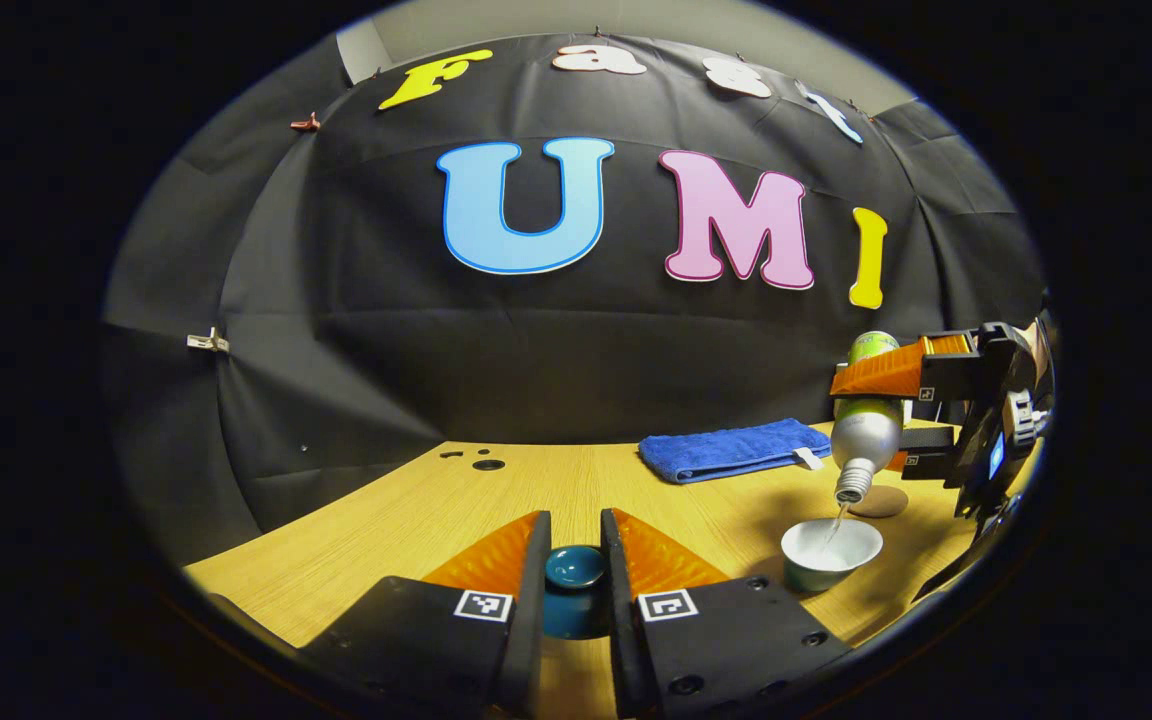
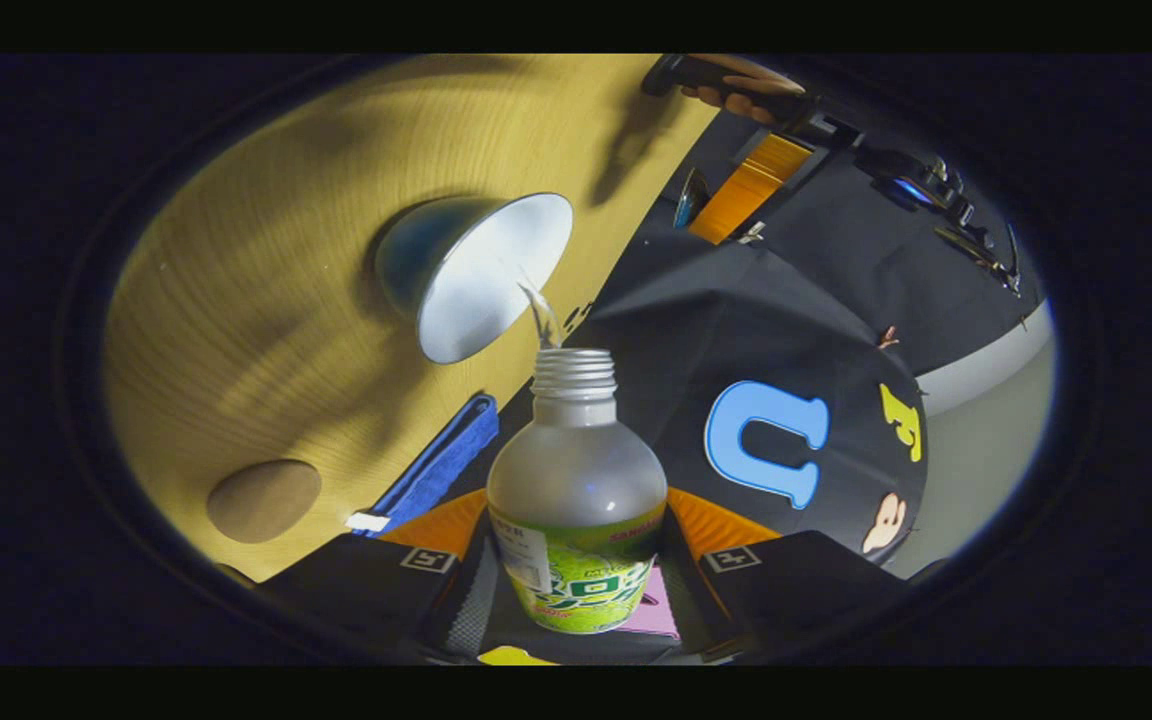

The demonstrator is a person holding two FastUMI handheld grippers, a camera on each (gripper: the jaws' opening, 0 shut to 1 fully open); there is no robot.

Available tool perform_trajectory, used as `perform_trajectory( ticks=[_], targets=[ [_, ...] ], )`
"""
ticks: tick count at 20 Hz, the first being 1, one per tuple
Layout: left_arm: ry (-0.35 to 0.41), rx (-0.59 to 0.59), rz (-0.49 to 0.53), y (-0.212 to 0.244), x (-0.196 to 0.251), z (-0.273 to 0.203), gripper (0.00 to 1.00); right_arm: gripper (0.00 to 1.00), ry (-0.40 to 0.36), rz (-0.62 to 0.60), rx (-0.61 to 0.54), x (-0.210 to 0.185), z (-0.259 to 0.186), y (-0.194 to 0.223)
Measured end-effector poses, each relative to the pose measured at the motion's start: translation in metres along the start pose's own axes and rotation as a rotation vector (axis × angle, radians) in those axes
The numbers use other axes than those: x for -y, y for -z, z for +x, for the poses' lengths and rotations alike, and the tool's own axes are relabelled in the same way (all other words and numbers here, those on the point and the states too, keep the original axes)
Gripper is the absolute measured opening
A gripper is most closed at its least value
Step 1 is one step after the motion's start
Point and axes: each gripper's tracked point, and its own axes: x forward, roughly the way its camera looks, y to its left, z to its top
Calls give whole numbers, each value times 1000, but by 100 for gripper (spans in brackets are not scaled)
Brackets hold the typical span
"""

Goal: Open the teacup lid with one hand, grasp the water bottle and pour water into the teacup with the other hand; after pouring, place the water bottle on the coaster and then close the teacup lid.

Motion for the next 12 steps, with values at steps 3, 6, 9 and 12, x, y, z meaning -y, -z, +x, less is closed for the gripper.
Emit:
perform_trajectory(
  ticks=[3,6,9,12],
  targets=[
    [0,0,0,0,0,0,32,74,10,-19,0,7,1,1],
    [0,0,0,0,0,0,32,74,18,-34,4,11,-1,1],
    [1,0,0,0,0,0,32,74,25,-52,7,14,-3,1],
    [1,0,0,-1,0,0,32,74,27,-65,10,15,-4,0]
  ],
)
